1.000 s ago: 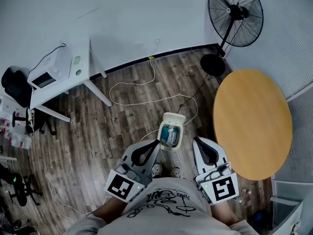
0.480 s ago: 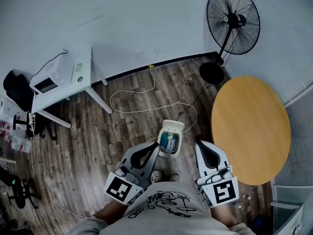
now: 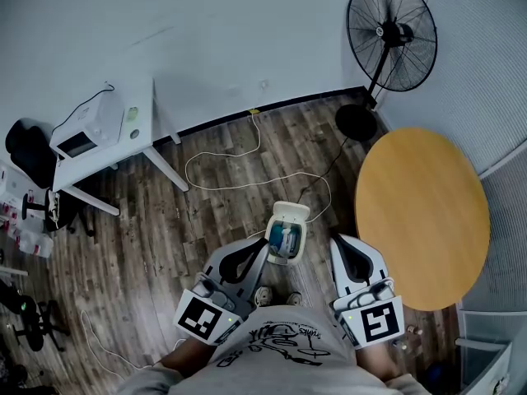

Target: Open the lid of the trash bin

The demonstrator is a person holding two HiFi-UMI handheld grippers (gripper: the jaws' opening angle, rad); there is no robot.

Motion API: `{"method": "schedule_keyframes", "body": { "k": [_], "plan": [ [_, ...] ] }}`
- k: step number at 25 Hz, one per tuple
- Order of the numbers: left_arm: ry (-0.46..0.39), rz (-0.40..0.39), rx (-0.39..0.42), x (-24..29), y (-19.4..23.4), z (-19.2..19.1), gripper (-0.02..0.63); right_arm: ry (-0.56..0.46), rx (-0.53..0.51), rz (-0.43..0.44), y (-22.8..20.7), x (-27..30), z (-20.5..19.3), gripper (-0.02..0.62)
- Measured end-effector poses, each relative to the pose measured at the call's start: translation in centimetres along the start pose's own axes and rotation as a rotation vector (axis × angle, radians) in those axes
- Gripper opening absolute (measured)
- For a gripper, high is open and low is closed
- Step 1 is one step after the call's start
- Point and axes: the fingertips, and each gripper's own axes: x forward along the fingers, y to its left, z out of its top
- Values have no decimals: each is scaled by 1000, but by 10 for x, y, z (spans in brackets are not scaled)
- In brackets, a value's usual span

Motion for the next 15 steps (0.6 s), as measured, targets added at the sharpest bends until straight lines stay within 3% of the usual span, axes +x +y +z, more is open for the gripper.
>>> {"method": "schedule_keyframes", "body": {
  "k": [15],
  "plan": [
    [-46,-18,14,-2,2,4,15,-12,-2,-12,3,0,4,6]
  ]
}}
